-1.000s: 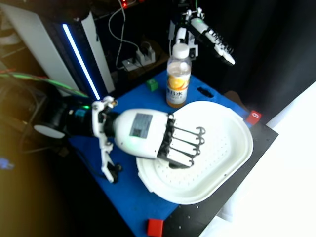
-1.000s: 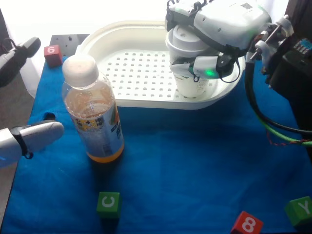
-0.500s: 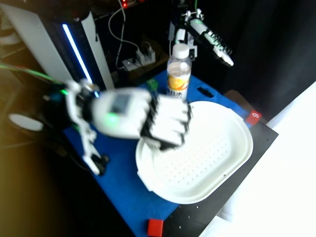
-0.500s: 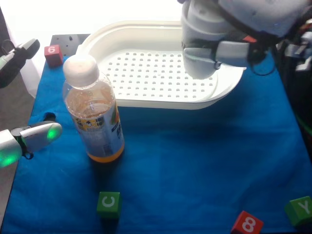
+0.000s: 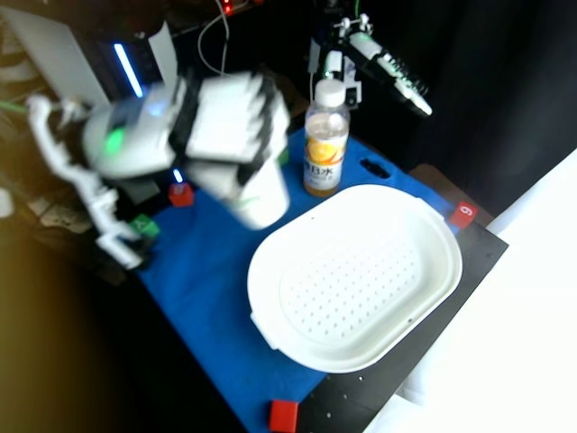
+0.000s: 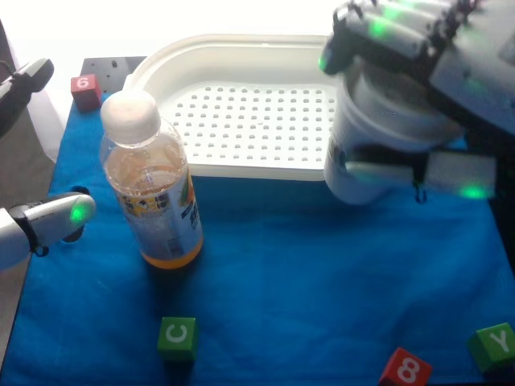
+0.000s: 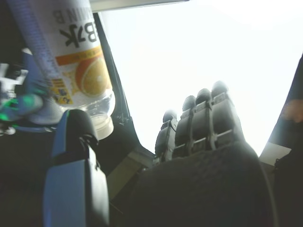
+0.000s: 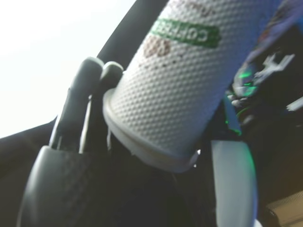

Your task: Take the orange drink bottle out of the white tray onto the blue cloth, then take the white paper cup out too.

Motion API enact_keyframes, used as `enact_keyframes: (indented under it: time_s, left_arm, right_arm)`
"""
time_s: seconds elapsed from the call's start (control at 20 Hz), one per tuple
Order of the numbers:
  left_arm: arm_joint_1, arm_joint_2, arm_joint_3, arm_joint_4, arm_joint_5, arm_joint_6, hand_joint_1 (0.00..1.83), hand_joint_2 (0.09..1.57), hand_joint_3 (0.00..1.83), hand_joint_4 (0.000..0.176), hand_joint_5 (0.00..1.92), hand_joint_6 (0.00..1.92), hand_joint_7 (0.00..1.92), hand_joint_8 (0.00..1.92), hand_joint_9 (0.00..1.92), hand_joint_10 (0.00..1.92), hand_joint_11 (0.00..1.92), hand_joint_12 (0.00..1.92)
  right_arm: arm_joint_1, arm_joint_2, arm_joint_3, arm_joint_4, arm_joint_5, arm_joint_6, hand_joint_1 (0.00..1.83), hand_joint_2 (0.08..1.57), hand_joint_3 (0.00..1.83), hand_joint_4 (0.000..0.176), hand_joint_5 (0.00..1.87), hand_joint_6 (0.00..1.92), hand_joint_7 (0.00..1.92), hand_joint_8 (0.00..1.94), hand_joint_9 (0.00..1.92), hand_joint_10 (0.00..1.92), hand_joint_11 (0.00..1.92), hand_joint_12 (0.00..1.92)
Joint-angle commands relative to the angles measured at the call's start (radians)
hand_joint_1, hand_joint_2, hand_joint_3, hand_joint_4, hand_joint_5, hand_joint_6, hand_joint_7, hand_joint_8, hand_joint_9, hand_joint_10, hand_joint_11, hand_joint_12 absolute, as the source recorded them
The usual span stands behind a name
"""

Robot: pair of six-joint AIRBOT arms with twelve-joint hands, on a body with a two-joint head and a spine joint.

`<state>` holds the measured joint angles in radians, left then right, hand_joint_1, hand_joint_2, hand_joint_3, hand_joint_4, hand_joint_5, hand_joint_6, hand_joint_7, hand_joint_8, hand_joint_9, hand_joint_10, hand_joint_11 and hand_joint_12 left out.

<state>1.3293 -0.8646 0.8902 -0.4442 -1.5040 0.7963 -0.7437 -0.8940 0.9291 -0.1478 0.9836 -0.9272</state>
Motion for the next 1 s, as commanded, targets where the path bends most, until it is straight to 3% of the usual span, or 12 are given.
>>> enact_keyframes:
  time_s: [0.0,0.05,0.1,0.2,0.3,0.35,0.45,0.55,0.75,0.8,0.9,0.95]
  left_arm:
    - [-0.001,0.0,0.0,0.001,-0.131,-0.003,0.61,1.06,0.0,0.1,0.0,0.0,0.0,0.0,0.0,0.0,0.0,0.0]
    - [-0.001,0.0,-0.001,-0.001,-0.132,-0.004,0.62,1.06,0.0,0.097,0.0,0.0,0.0,0.0,0.0,0.0,0.0,0.0]
    - [-0.001,0.0,-0.001,-0.002,-0.132,-0.003,0.63,1.05,0.0,0.119,0.0,0.0,0.0,0.0,0.0,0.0,0.0,0.0]
    - [0.001,0.0,-0.002,-0.009,-0.14,-0.003,0.62,1.06,0.0,0.105,0.0,0.0,0.0,0.0,0.0,0.0,0.0,0.0]
    - [0.003,0.0,-0.002,-0.013,-0.146,-0.004,0.56,1.04,0.0,0.132,0.0,0.0,0.0,0.0,0.0,0.0,0.0,0.0]
    - [0.003,0.0,-0.002,-0.014,-0.147,-0.004,0.56,1.04,0.0,0.112,0.0,0.0,0.0,0.0,0.0,0.0,0.0,0.0]
    - [0.003,0.0,-0.002,-0.015,-0.149,-0.004,0.57,1.04,0.0,0.112,0.0,0.0,0.0,0.0,0.0,0.0,0.0,0.0]
    - [0.004,0.0,-0.002,-0.018,-0.15,-0.004,0.57,1.04,0.0,0.127,0.0,0.0,0.0,0.0,0.0,0.0,0.0,0.0]
    - [0.008,0.0,-0.002,-0.022,-0.154,-0.004,0.56,1.07,0.01,0.086,0.0,0.0,0.0,0.0,0.0,0.0,0.0,0.0]
    - [0.01,0.0,-0.002,-0.023,-0.155,-0.004,0.57,1.05,0.0,0.116,0.0,0.0,0.0,0.0,0.0,0.0,0.0,0.0]
    - [0.014,-0.001,-0.003,-0.027,-0.159,-0.004,0.58,1.05,0.0,0.115,0.0,0.0,0.0,0.0,0.0,0.0,0.0,0.0]
    - [0.015,-0.001,-0.003,-0.028,-0.16,-0.004,0.57,1.05,0.0,0.107,0.0,0.0,0.0,0.0,0.0,0.0,0.0,0.0]
  right_arm:
    - [-0.006,0.005,-0.005,0.013,0.13,0.003,0.79,1.26,0.01,0.0,0.12,1.37,0.23,1.68,0.27,1.91,0.3,1.92]
    - [-0.023,0.009,-0.003,0.014,0.126,0.004,0.77,1.26,0.0,0.0,0.13,1.31,0.25,1.62,0.27,1.83,0.27,1.92]
    - [-0.031,0.01,0.002,0.02,0.109,0.004,0.84,1.25,0.0,0.0,0.14,1.3,0.27,1.54,0.26,1.75,0.19,1.92]
    - [-0.032,-0.012,0.023,0.022,0.052,0.004,0.9,1.24,0.0,0.0,0.12,1.3,0.21,1.45,0.26,1.68,0.23,1.92]
    - [-0.034,-0.059,0.056,0.029,-0.008,0.004,0.86,1.25,0.0,0.0,0.05,1.28,0.16,1.27,0.28,1.68,0.31,1.92]
    - [-0.039,-0.073,0.066,0.034,-0.023,0.004,0.87,1.23,0.0,0.0,0.06,1.13,0.19,0.99,0.23,1.39,0.21,1.81]
    - [-0.054,-0.09,0.078,0.046,-0.038,0.004,0.78,1.23,0.0,0.0,0.01,0.93,0.22,0.52,0.18,0.9,0.02,1.74]
    - [-0.074,-0.095,0.078,0.057,-0.042,0.004,0.73,1.23,0.0,0.0,0.01,0.83,0.25,0.27,0.17,0.96,0.01,1.76]
    - [-0.092,-0.067,0.048,0.059,-0.043,0.004,0.54,1.19,0.0,0.0,0.0,0.35,0.15,0.02,0.01,0.73,0.0,1.56]
    - [-0.093,-0.056,0.038,0.057,-0.043,0.004,0.48,1.17,0.0,0.0,0.0,0.2,0.07,0.01,0.0,0.54,0.0,1.48]
    - [-0.094,-0.037,0.02,0.049,-0.04,0.004,0.44,1.13,0.0,0.0,0.0,0.01,0.0,0.0,0.0,0.06,0.0,1.27]
    - [-0.094,-0.03,0.013,0.044,-0.035,0.004,0.41,1.1,0.0,0.007,0.0,0.0,0.0,0.0,0.0,0.01,0.0,1.21]
